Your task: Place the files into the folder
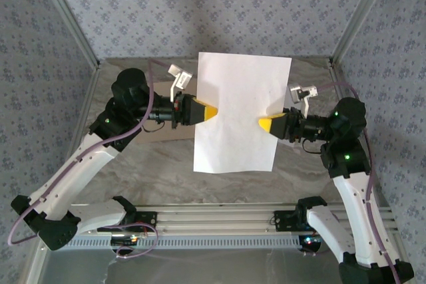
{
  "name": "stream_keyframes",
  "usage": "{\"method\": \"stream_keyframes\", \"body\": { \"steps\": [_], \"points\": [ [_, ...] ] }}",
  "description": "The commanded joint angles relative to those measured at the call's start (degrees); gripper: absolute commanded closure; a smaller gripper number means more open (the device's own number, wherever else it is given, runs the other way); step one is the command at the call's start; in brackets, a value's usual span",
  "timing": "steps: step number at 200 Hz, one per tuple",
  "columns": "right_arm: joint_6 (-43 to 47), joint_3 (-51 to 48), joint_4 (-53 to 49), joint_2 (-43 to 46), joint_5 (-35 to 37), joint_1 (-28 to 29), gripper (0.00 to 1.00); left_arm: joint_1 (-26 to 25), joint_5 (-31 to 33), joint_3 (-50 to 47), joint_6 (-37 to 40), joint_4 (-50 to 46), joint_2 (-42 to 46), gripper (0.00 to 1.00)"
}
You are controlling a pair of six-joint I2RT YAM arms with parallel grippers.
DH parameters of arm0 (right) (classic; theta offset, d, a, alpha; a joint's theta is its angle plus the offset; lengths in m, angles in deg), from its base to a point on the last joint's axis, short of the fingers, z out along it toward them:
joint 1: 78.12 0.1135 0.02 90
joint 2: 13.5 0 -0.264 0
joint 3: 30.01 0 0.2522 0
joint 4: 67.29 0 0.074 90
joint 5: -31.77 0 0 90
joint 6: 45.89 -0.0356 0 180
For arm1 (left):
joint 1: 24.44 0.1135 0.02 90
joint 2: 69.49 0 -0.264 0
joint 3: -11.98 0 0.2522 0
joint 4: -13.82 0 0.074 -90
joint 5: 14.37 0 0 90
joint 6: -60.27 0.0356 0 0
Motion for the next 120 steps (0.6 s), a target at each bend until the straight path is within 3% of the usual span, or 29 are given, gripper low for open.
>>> {"method": "stream_keyframes", "body": {
  "steps": [1, 50, 61, 77, 120],
  "points": [
    [-0.36, -0.39, 1.68, 0.48, -1.03, 0.22, 0.75, 0.27, 0.03, -0.25, 0.06, 1.58, -0.25, 1.00],
    [0.80, -0.76, 0.99, 0.52, -1.20, 0.21, 1.00, 0.35, 0.01, 0.04, 0.48, 1.06, -0.24, 0.97],
    [1.56, -0.67, 0.05, 0.55, -1.11, 0.19, 1.00, 0.33, 0.11, 0.22, 0.69, 0.75, -0.33, 0.85],
    [3.22, -0.42, -2.17, 0.49, -0.57, 0.15, 1.00, 0.50, 0.83, 0.67, 1.61, -0.48, -0.33, 0.58],
    [8.87, 1.44, -10.73, 0.48, 0.59, -1.79, 1.00, 1.98, 6.93, 3.42, 6.49, -9.03, -0.99, 0.27]
  ]
}}
